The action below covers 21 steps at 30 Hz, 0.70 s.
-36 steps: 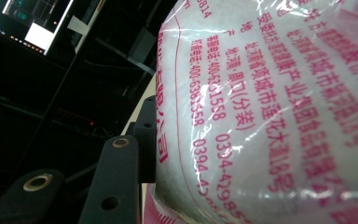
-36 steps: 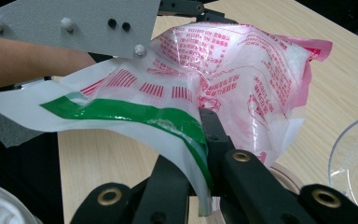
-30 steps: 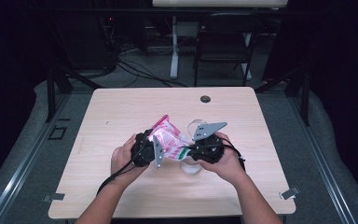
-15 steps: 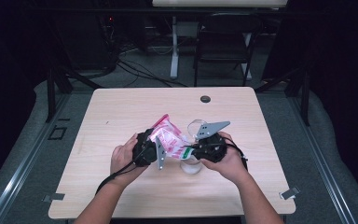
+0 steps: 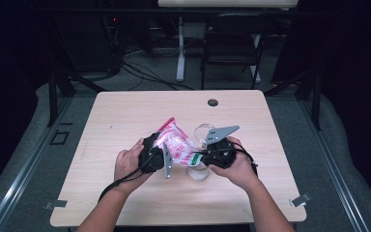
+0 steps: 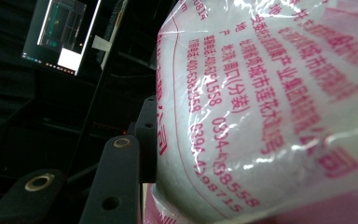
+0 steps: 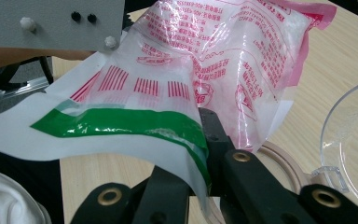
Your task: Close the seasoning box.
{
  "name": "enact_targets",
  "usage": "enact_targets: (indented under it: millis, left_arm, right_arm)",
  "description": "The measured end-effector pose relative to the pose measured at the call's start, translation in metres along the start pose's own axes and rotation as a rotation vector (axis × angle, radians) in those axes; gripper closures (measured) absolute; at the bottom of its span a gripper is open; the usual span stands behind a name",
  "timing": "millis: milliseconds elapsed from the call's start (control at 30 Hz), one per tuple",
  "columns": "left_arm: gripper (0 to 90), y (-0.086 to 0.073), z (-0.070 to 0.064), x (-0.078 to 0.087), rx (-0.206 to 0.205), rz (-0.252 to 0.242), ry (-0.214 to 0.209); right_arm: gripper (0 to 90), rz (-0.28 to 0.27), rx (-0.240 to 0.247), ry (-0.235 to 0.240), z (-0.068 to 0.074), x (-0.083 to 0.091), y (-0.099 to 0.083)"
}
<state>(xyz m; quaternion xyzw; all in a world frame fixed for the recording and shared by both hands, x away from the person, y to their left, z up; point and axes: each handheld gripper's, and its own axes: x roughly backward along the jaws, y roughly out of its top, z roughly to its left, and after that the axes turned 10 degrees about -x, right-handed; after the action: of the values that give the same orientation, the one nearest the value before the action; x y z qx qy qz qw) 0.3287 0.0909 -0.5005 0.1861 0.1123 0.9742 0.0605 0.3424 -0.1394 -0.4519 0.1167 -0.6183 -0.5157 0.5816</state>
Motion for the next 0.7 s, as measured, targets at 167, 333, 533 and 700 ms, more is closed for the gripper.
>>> enact_targets:
  millis: [167,333,533,700]
  left_arm:
    - [62.3,0.0014,-0.0007,0.0012,-0.026,0.000,0.017]
    - [62.8,0.0036,0.0001,0.0036,-0.054,0.004,0.040]
    - [63.2,0.0056,0.0013,0.0053,-0.078,0.010,0.055]
    - [63.3,0.0074,0.0012,0.0061,-0.096,0.008,0.066]
  right_arm:
    - [90.0,0.006,0.003,0.001,-0.0007,0.0003,-0.0005]
    - [90.0,0.007,0.002,0.000,-0.0014,0.0008,-0.0010]
    - [90.0,0.003,-0.002,-0.003,-0.0015,0.0015,-0.0016]
    - [90.0,0.005,-0.002,-0.011,-0.0030,0.0024,-0.0020]
